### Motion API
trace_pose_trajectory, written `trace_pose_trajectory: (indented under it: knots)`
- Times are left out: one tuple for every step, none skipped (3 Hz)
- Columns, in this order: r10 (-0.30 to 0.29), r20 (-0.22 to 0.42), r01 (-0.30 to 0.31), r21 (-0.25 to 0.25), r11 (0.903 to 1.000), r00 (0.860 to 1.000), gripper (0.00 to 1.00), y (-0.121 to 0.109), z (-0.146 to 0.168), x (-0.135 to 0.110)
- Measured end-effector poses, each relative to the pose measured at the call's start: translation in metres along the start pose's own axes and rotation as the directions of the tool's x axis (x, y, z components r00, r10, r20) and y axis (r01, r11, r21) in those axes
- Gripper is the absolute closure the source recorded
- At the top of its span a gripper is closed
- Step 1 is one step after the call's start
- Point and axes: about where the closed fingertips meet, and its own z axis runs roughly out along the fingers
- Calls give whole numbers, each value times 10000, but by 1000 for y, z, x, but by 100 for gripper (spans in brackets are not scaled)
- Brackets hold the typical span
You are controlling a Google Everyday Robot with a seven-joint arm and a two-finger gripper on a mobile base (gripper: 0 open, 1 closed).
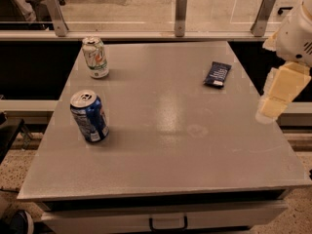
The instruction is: Pick rxbar blueberry
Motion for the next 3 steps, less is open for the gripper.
trace_pose_trajectory:
  knots:
    - [888,-491,-870,386,9955,9948,0,-33,14,-9]
    - [2396,-491,-2343,952,9675,9696,0,-75,31,-19]
    - [3955,-287,-3896,1208,9130,9180,0,-108,50,-28]
